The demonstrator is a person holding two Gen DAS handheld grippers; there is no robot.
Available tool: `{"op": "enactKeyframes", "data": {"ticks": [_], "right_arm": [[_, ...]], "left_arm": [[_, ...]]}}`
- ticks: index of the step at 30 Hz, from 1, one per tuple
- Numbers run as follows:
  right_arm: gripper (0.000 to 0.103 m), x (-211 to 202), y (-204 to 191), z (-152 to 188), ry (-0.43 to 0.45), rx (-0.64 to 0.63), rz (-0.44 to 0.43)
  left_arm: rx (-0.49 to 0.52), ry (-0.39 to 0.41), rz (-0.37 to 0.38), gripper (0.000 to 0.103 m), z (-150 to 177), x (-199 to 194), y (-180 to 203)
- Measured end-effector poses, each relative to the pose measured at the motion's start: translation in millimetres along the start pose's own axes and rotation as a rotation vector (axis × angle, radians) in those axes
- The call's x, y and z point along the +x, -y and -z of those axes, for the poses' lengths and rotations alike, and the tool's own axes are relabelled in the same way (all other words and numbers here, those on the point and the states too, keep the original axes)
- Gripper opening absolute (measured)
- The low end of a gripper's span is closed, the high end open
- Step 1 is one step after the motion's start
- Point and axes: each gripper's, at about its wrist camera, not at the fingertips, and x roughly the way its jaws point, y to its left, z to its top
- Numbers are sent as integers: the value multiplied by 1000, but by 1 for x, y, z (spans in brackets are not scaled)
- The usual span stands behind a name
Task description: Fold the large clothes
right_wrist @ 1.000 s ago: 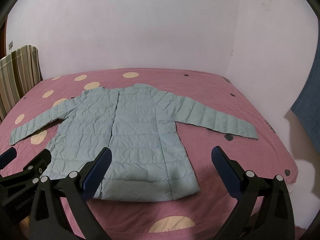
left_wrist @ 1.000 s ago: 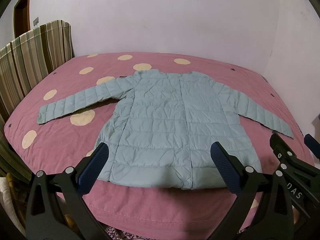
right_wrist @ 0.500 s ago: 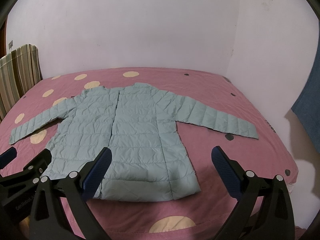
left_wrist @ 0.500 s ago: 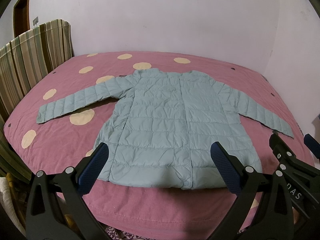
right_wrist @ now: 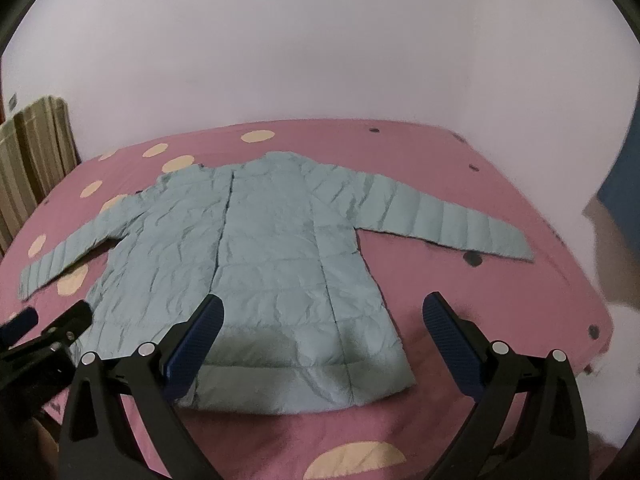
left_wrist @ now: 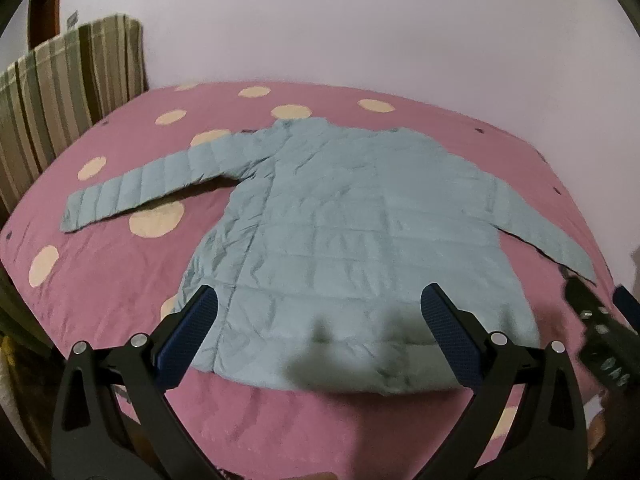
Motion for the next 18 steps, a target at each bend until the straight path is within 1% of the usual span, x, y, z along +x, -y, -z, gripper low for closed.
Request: {"op": "enactKeyframes", "data": {"ticks": [3, 5, 7, 8, 9, 10, 11, 12, 14, 16, 18], "right_arm": [[99, 19, 17, -2, -27, 71, -14], [99, 35, 34, -4, -49, 137, -25], [98, 51, 50, -7, -59, 200, -26], [95, 61, 59, -7, -71, 228, -22], [86, 71, 67, -8, -89, 251, -13], [58, 80, 75, -8, -106, 269, -8], [50, 90, 82, -8, -133, 289, 5], [50, 102, 95, -7, -162, 331, 13], [50, 118, 116, -6, -174, 416, -7], [50, 130, 133, -6, -178, 461, 24], [52, 142, 152, -7, -183, 506, 55]], "left_arm": [[-51, -40, -13, 101, -6, 24, -22], [-122, -67, -13, 101, -12, 44, -45], [-195, -79, -40, 101, -17, 61, -70], [-232, -76, -74, 101, -19, 71, -85], [-256, -74, -110, 101, -21, 81, -98], [-278, -76, -153, 101, -23, 91, -112], [-296, -81, -179, 101, -23, 98, -123], [-321, -87, -200, 101, -23, 105, -134], [-384, -91, -242, 101, -22, 121, -162], [-443, -97, -278, 101, -19, 136, -189], [-486, -108, -301, 99, -16, 147, -206]]}}
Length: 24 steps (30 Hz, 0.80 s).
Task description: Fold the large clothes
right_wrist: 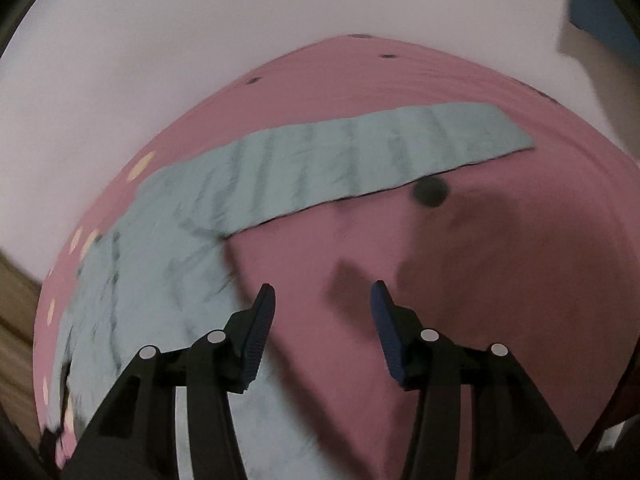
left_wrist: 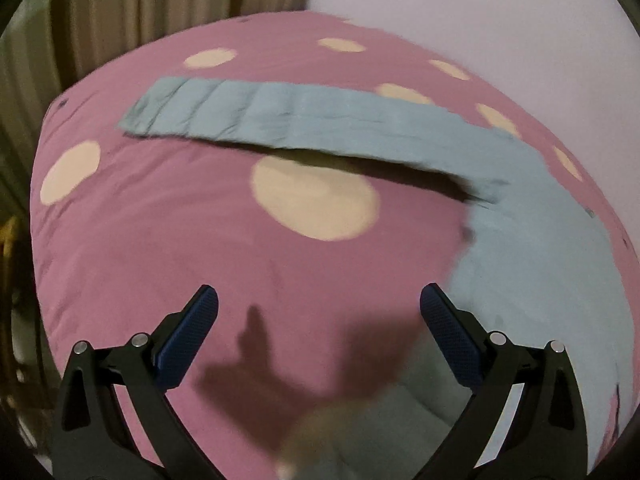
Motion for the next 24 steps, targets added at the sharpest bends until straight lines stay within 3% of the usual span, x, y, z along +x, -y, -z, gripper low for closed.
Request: {"op": "enactKeyframes", "data": {"ticks": [4, 8, 13, 24], "right_arm": [[63, 22, 36, -23, 21, 111, 21], [63, 45, 80, -46, 38, 276, -2], [63, 66, 116, -69, 81, 437, -18], [62, 80, 140, -97, 204, 513, -12]], "left_arm": [[-67, -19, -41, 94, -6, 32, -21], [-48, 39, -64, 94, -6, 33, -23], [-45, 54, -81, 94, -3, 35, -23], [-16, 37, -129, 94, -5, 40, -16]]}}
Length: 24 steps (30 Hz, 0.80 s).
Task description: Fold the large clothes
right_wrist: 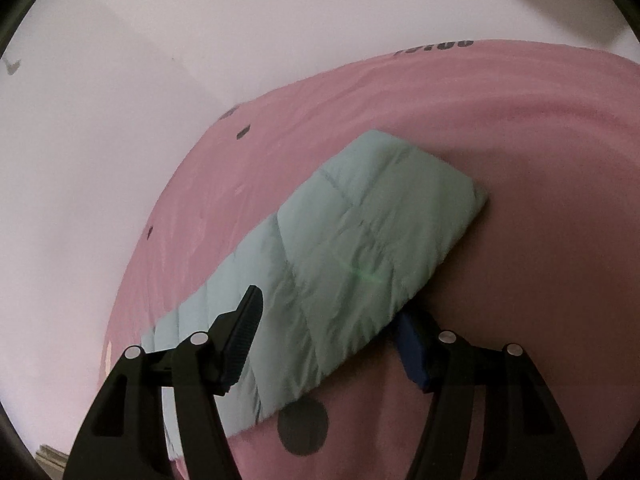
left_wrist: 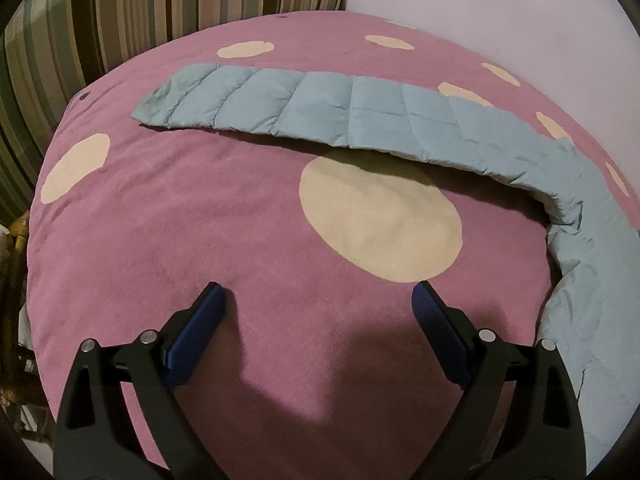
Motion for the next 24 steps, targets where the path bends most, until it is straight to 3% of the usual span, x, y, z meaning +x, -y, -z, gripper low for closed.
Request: {"op": "enactKeyframes", "data": {"ticks": [6, 14, 19, 24], "right_arm": [[50, 0, 8, -5, 28, 17, 23], [16, -6, 21, -5, 30, -2, 36], [9, -18, 16, -4, 47, -30, 19], [8, -40, -18, 3, 84, -141, -13]], "left_arm": [[11, -5, -15, 94, 0, 1, 2], [20, -8, -28, 94, 0, 2, 3], [23, -3, -49, 95, 0, 1, 4], [37, -10, -78, 95, 1, 2, 7]]}}
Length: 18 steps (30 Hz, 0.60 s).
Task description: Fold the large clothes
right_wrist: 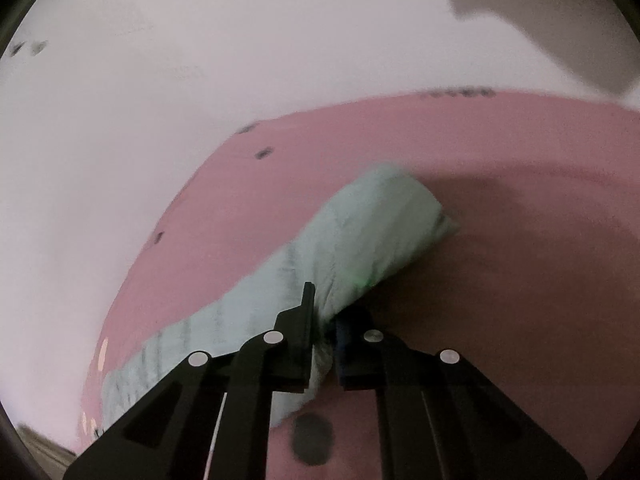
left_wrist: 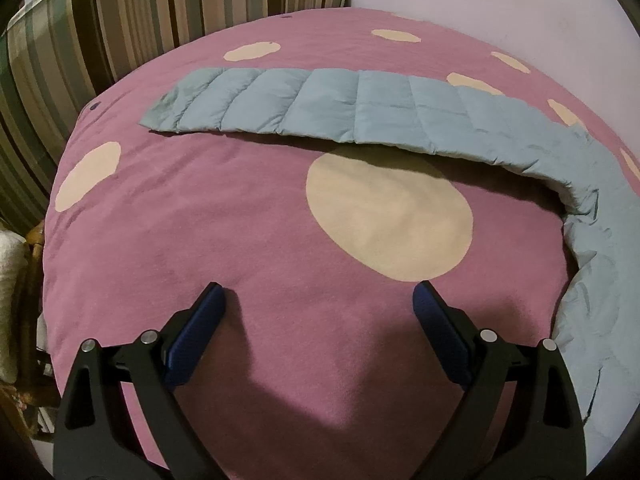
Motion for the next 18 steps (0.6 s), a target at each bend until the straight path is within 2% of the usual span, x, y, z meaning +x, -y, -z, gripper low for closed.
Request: {"op": "enactKeyframes", "data": {"ticks": [7, 12, 18], "right_arm": [[8, -28, -95, 26, 20, -244, -107], [8, -33, -173, 71, -19, -421, -206], [8, -37, -253, 145, -103, -598, -315]], "left_arm": [[9, -10, -23, 98, -2, 2, 2], [10, -15, -40, 100, -2, 4, 4], [8, -16, -43, 101, -1, 4, 4]]}}
